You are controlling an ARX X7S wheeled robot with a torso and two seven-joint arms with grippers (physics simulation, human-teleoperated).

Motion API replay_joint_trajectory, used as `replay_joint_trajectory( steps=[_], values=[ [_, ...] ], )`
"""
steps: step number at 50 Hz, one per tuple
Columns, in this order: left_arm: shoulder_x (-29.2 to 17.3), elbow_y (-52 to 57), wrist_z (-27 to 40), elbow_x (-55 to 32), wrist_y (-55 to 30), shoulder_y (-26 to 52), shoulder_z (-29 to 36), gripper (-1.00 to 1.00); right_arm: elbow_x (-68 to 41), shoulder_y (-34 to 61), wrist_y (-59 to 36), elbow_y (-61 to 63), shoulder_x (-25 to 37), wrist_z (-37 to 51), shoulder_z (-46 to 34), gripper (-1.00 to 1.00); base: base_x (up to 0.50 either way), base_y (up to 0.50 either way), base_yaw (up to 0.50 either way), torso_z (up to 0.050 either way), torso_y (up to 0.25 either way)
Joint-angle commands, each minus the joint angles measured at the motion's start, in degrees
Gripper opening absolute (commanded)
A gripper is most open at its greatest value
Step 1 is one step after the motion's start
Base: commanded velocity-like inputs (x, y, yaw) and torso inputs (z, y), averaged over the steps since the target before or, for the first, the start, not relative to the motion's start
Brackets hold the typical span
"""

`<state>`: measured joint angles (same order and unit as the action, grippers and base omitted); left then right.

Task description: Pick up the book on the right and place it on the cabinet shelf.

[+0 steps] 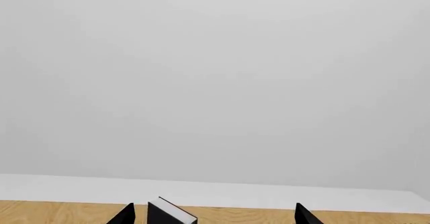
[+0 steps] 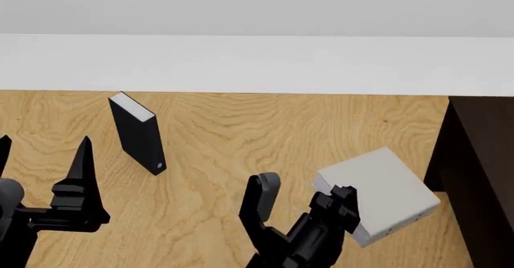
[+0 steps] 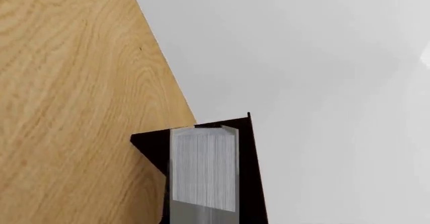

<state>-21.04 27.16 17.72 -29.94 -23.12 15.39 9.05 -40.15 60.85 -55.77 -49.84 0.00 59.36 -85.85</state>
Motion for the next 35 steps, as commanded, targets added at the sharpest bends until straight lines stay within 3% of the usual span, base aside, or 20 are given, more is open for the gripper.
replay_joint_trajectory(
  steps=[1, 35],
  values=[
    [-0.14, -0.09, 0.09, -0.13, 0.14, 0.02, 0.13, 1.0, 5.87, 0.24, -3.64, -1.24, 0.0, 0.46, -1.33, -1.0, 0.0, 0.0, 0.0, 0.0, 0.0],
    [-0.46, -0.56, 0.49, -0.24, 0.57, 0.15, 0.62, 1.0, 7.76, 0.63, -4.08, -5.0, 0.0, -1.42, -1.1, -1.0, 0.0, 0.0, 0.0, 0.0, 0.001]
  ],
)
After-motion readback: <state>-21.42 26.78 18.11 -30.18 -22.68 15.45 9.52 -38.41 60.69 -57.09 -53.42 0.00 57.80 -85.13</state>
